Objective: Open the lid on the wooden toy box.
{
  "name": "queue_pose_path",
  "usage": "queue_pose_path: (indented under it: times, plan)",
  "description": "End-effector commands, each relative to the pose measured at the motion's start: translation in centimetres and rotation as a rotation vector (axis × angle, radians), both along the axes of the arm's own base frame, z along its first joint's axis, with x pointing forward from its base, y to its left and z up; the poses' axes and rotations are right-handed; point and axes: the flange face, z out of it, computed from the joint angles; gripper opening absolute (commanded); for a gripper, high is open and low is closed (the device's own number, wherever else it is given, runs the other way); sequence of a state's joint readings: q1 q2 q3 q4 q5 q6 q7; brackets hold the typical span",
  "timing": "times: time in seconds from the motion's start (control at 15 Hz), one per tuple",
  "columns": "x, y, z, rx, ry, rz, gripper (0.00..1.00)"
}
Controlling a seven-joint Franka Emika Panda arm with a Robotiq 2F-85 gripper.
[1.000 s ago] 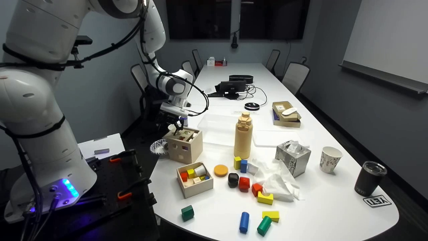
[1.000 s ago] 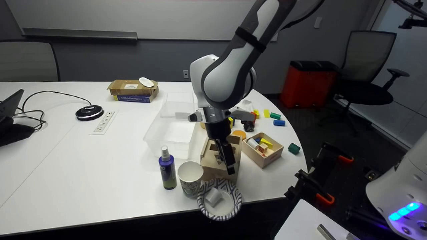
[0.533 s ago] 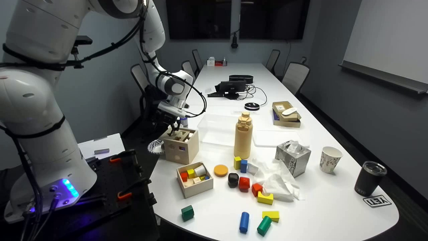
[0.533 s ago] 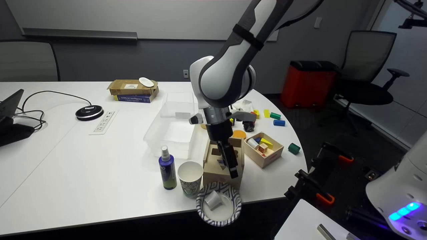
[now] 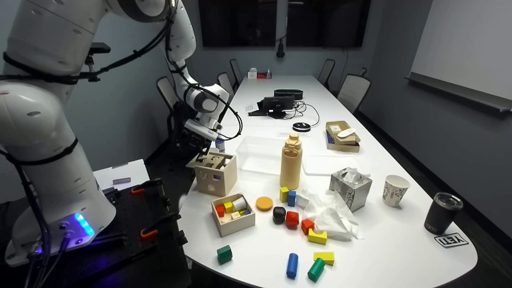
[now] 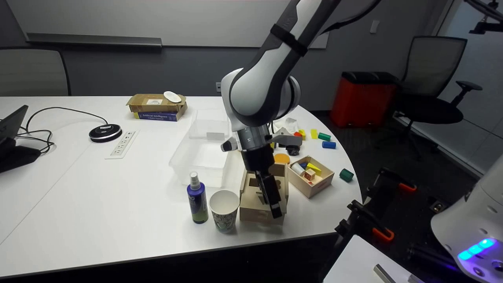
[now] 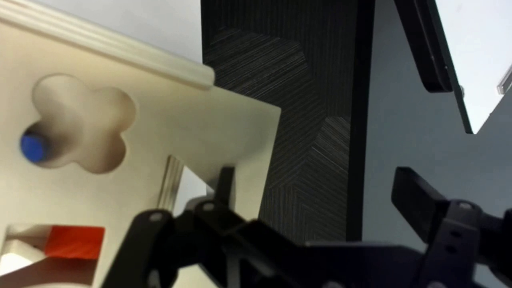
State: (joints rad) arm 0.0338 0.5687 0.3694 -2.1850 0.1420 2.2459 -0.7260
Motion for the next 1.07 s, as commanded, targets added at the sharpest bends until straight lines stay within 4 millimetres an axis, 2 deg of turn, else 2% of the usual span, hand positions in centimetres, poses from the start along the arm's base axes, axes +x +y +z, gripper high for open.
queue_pose_path:
  times: [0.0,0.47,0.73,1.0]
  plan:
    - [-0.6,0.5,1.2,0.032,0.031,0.009,1.0]
    - [-0.5,1.0,3.1,0.04,0.007,-0.007,1.0]
    - [0.3,0.7,5.8,-0.004,-0.095,-0.007,1.0]
    - [1.3,-0.9,8.1,-0.133,-0.239,0.017,1.0]
